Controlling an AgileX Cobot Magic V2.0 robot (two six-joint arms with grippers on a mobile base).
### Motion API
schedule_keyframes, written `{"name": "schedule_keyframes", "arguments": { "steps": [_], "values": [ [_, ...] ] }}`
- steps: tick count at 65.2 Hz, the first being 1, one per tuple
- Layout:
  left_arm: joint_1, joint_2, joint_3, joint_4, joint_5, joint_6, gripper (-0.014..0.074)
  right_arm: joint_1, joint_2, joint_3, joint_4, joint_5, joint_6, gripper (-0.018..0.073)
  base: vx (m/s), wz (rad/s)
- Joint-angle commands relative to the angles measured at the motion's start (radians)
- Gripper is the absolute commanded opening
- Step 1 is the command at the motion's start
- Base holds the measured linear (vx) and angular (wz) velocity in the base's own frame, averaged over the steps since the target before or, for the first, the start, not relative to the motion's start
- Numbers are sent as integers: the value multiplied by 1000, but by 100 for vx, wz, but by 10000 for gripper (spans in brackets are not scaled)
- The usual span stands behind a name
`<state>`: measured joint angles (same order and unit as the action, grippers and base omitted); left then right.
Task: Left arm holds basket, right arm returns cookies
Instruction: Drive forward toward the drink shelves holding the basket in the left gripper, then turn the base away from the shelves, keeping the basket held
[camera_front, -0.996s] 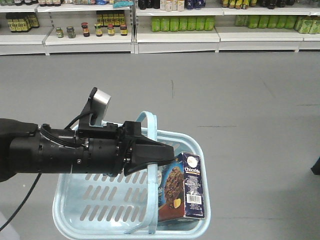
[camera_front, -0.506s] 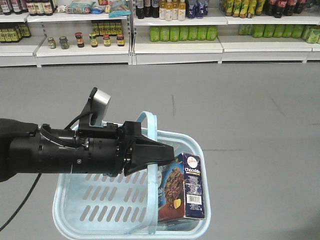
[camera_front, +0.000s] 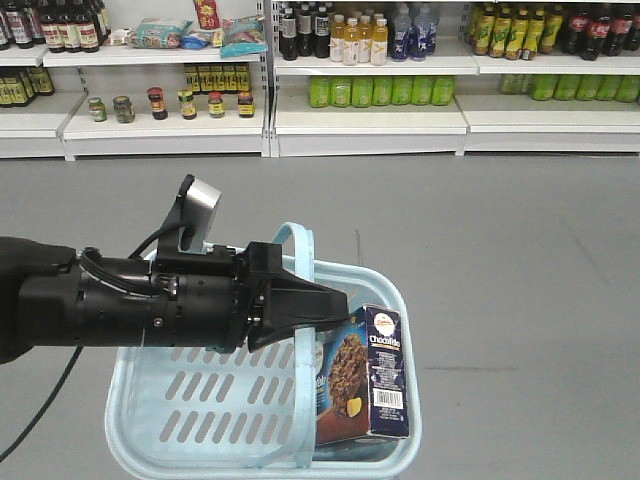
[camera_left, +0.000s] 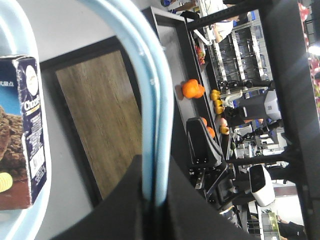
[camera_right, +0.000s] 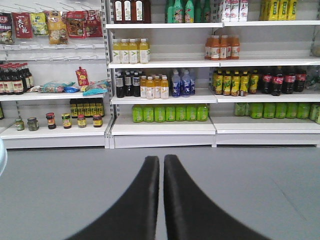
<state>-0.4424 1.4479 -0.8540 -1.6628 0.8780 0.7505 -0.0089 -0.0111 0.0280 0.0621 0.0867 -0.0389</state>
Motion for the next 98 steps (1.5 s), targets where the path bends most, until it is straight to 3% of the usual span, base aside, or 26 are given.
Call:
{"name": "schedule_keyframes", "arguments": {
  "steps": [1,98],
  "values": [
    [-7,-38,-37,-109,55,14,-3,-1,-13,18,-8,-73,-10,-11,46,3],
    [-7,-38,-37,-109,55,14,-3,-1,-13,18,-8,-73,-10,-11,46,2]
  ]
}}
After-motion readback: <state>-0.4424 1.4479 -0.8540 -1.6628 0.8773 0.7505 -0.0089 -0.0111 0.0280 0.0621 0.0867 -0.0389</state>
